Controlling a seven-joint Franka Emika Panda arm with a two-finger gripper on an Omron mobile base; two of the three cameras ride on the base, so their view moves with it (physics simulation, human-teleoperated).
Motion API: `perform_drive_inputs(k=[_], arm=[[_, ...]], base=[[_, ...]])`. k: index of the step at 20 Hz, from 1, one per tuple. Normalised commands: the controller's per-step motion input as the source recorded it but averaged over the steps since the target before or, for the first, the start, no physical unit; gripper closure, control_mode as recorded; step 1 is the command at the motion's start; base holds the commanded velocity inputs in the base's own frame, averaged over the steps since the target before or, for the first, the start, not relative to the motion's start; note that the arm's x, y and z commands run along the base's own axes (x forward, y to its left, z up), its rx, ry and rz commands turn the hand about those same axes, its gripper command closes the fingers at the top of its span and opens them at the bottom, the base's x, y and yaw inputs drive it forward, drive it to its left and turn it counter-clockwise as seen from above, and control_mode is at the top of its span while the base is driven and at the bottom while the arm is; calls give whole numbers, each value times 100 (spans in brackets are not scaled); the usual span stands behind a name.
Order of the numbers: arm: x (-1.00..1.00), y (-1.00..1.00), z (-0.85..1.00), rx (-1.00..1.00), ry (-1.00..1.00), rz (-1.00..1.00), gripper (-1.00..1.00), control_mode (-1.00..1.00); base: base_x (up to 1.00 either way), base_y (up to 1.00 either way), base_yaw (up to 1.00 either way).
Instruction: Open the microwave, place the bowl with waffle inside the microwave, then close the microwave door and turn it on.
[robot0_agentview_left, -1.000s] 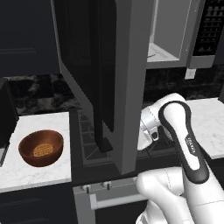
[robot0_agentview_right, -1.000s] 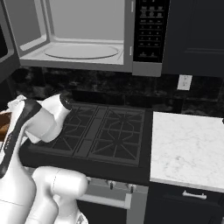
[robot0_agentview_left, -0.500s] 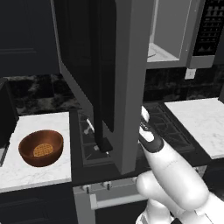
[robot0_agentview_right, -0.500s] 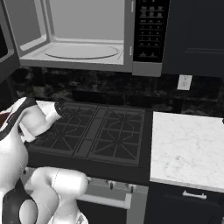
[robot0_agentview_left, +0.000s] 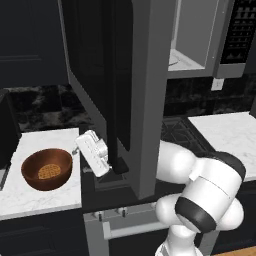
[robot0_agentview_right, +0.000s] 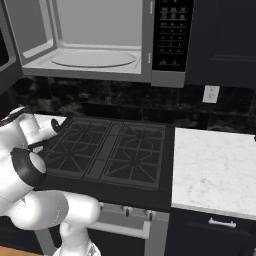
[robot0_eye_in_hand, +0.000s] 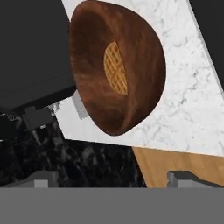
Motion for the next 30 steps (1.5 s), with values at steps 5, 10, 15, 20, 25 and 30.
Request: perform_drive_inputs(k=[5,10,15,20,25,30], arm=[[50,17,-61,-2,0,0,-100,-100],[36,63,-32,-9,0,0,-100,-100],[28,71,-41,-13,0,0,-100,-100],[8,43,-44,-12,0,0,100,-100],[-7,3,-11,-2,3,0,100,-100],[-36,-84,15,1,0,-1,100,-100]], base=[[0,0,0],[0,0,0],[0,0,0],[0,0,0],[0,0,0],[0,0,0]])
